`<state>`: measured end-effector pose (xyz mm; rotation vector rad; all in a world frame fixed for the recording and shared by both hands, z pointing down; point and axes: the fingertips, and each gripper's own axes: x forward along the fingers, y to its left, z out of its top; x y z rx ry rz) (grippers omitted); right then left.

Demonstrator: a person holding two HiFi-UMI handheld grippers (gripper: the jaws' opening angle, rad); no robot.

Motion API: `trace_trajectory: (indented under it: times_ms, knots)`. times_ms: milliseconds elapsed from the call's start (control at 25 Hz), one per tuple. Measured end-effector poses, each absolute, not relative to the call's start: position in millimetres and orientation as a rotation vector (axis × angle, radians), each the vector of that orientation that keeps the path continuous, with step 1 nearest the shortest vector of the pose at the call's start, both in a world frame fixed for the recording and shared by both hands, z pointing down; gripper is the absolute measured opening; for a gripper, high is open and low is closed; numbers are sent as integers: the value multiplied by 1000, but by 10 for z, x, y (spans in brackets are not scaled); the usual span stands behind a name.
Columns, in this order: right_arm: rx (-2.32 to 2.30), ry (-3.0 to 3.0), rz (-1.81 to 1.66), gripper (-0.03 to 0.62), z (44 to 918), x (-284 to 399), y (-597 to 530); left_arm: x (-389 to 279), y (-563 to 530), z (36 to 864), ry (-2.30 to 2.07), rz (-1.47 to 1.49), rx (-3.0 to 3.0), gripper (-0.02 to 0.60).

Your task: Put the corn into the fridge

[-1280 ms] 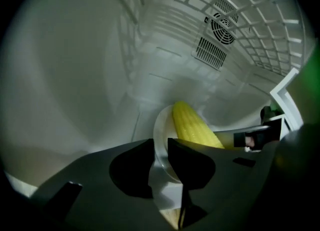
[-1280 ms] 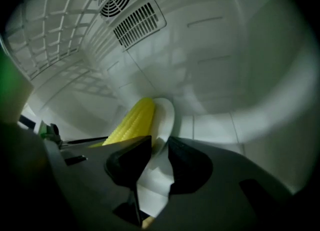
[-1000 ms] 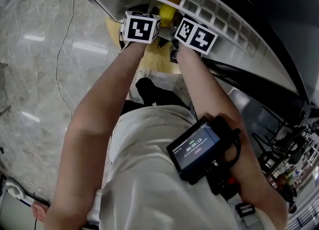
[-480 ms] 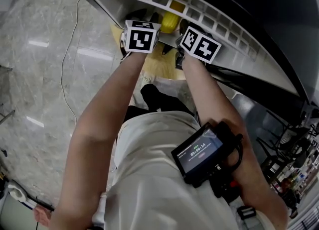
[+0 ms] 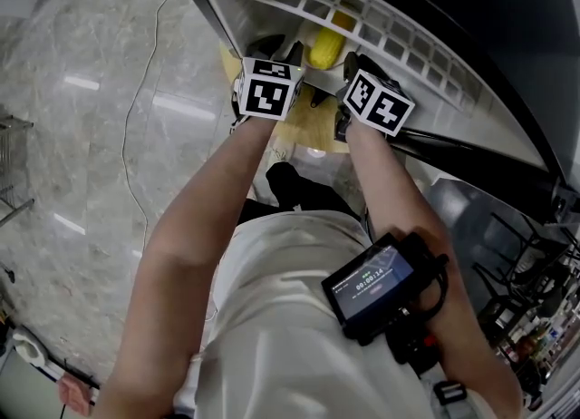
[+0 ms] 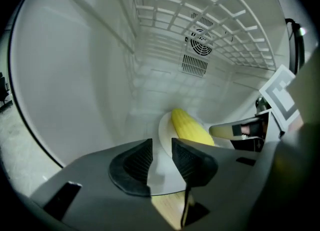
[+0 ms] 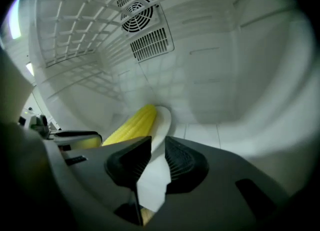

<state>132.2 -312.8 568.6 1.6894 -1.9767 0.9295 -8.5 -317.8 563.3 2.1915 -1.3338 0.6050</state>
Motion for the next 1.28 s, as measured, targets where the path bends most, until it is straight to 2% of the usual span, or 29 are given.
trace_trajectory:
  times_ms: [40,160,240,400,920,1280]
  knots:
    - [1692,-1979,923,67,5667,1317,-3102,-88,-3140,5619,-1329,606,2197,123]
    - [1691,-1992,908,31,5626,1315,-3033,-89,-3035,5561,-1321,601,2219,118]
    - [1674,-2008,884,31,5591,1299,-2999,-122,-2972,5518,-1331,601,2222,57]
    - [1625,-2053,815,8,5468,1211,-2918,-201,-2836,5420,-1336,604,2227,9]
    - [1548,-2262,811,8,4927,975,-2512,-306,-2280,4824,-1292,449,2298,8]
    - [1475,-2413,783,8,4553,936,-2044,-612,-1676,4575,-1290,351,2323,8]
